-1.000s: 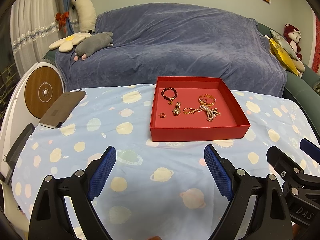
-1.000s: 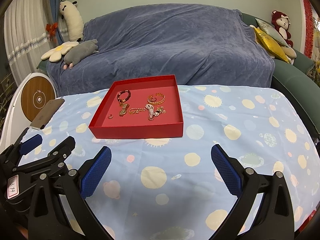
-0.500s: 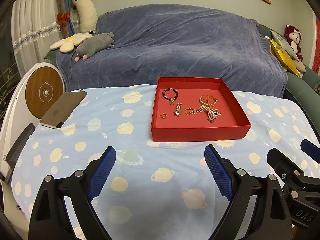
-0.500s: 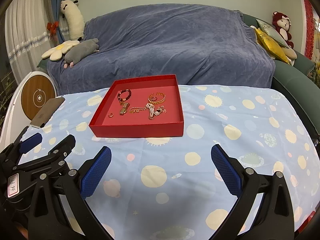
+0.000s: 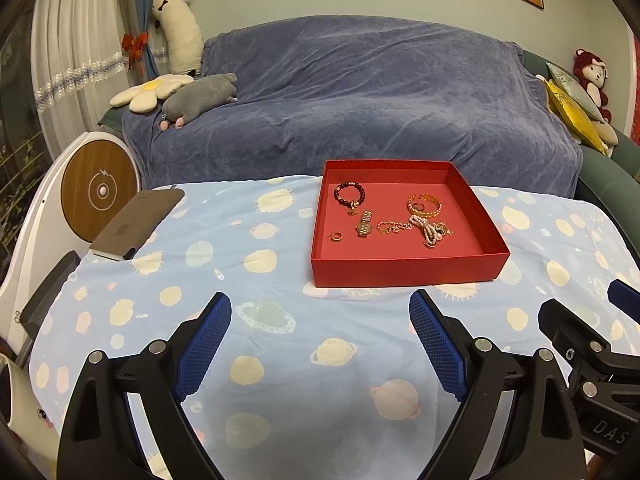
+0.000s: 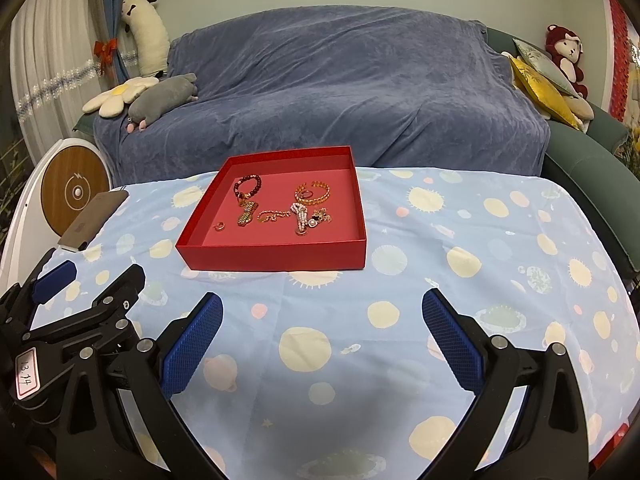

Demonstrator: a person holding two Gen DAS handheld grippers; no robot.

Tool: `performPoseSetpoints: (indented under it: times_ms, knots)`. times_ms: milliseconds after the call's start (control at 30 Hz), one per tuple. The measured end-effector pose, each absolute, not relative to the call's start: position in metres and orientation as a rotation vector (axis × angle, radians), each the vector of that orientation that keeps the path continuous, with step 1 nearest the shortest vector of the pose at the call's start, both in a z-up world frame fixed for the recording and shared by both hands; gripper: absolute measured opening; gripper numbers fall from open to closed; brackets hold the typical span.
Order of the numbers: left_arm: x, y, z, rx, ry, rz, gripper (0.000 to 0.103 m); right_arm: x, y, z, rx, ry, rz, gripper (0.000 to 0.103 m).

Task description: Organize jewelry

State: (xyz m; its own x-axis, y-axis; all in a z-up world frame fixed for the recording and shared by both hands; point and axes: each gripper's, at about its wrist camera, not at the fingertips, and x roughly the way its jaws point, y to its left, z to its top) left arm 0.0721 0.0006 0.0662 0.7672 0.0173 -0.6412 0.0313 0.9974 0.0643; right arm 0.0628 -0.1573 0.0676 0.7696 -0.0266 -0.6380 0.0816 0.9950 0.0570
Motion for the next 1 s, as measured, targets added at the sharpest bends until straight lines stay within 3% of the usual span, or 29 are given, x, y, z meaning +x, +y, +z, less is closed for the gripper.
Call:
performPoseSetpoints:
  times_ms: [1000]
  knots:
    - [0.0727, 0.002, 0.0642, 0.051, 0.717, -0.011, 0.088, 0.0592, -0.1577, 0.0639, 0.089, 0.69, -0.069, 0.098]
